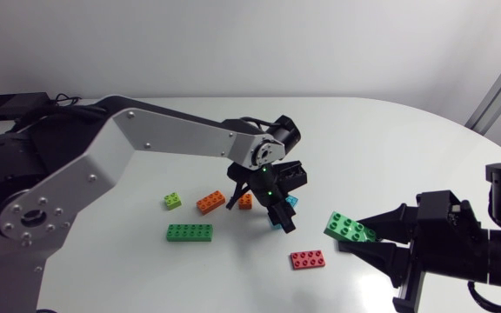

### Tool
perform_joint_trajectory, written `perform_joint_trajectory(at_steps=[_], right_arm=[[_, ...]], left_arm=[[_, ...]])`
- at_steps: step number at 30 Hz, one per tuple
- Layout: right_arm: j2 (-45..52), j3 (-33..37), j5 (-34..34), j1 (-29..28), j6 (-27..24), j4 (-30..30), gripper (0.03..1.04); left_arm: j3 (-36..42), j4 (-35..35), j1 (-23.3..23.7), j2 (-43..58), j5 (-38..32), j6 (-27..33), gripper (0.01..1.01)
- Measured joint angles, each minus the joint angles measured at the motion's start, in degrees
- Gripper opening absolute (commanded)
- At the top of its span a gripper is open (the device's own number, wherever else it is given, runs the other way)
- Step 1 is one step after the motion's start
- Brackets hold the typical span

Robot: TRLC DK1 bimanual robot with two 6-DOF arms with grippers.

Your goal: Separate the duplo bricks

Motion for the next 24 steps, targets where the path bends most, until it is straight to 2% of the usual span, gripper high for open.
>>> perform_joint_trajectory(at_steps=[6,8,14,16,19,24], right_arm=[[0.00,-0.04,0.00,0.00,0.00,0.00,0.30],[0.00,-0.04,0.00,0.00,0.00,0.00,0.30],[0.00,-0.04,0.02,0.00,0.00,0.00,0.30],[0.00,-0.04,0.00,0.02,0.00,0.00,0.30],[0.00,-0.04,0.02,0.02,0.00,0.00,0.30],[0.02,-0.04,0.02,0.07,0.00,0.00,0.30]], left_arm=[[1.40,-1.40,0.00,0.44,-0.22,0.00,0.367],[1.86,-1.57,0.00,0.44,-0.31,0.00,0.408],[2.21,-2.25,0.02,0.44,-0.31,0.00,0.687],[2.27,-2.89,0.02,0.44,-0.31,0.00,0.736],[2.29,-3.23,0.00,0.44,-0.31,0.00,0.864],[1.40,-2.47,0.02,-0.11,-0.31,-0.02,0.974]])
